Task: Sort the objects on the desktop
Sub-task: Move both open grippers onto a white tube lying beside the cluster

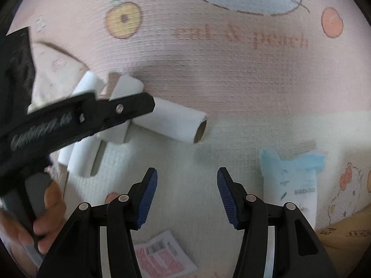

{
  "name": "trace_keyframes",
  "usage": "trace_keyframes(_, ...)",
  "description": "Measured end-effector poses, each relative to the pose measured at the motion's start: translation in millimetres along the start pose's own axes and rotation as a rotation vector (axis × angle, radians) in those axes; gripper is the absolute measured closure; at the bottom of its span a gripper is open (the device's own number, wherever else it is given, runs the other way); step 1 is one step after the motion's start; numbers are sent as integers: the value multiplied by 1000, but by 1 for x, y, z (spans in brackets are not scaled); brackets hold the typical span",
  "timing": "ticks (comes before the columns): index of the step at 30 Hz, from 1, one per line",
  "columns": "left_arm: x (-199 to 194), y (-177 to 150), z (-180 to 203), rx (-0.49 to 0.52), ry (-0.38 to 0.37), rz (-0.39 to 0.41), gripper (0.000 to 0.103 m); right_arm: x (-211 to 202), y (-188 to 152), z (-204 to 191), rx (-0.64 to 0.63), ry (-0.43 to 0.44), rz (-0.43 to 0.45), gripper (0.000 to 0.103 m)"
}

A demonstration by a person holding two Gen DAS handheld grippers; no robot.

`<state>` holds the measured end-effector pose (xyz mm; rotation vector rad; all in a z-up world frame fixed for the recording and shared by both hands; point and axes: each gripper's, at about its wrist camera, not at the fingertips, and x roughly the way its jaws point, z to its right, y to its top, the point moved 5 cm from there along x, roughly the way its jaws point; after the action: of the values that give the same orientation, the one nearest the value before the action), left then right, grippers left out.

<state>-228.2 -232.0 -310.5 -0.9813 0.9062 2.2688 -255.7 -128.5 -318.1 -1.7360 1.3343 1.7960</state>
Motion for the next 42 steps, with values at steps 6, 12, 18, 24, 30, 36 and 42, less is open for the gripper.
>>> trace_keyframes(6, 17, 3, -23, -164, -81, -64, 46, 19, 22, 12, 83, 44, 32, 52)
trace_keyframes(12, 13, 6, -42, -289, -166, -40, 46, 17, 37, 6, 82, 101, 102, 52)
trace_keyframes(18, 11, 9, -34, -223, -116, -6, 46, 22, 38, -3, 34, 68, 104, 52)
trace_keyframes(24, 5, 17, -14, -57, -1, 65, 46, 28, 39, 6, 78, 81, 89, 52)
trace_keyframes(30, 12, 15, -20, -116, -50, 21, 46, 36, 40, 17, 142, 64, 68, 53)
trace_keyframes(36, 15, 11, -17, -110, -127, -46, 46, 36, 37, 16, 114, 89, 50, 53)
trace_keyframes(42, 17, 5, -3, -25, -112, -83, 46, 28, 24, 18, 115, 84, 41, 53)
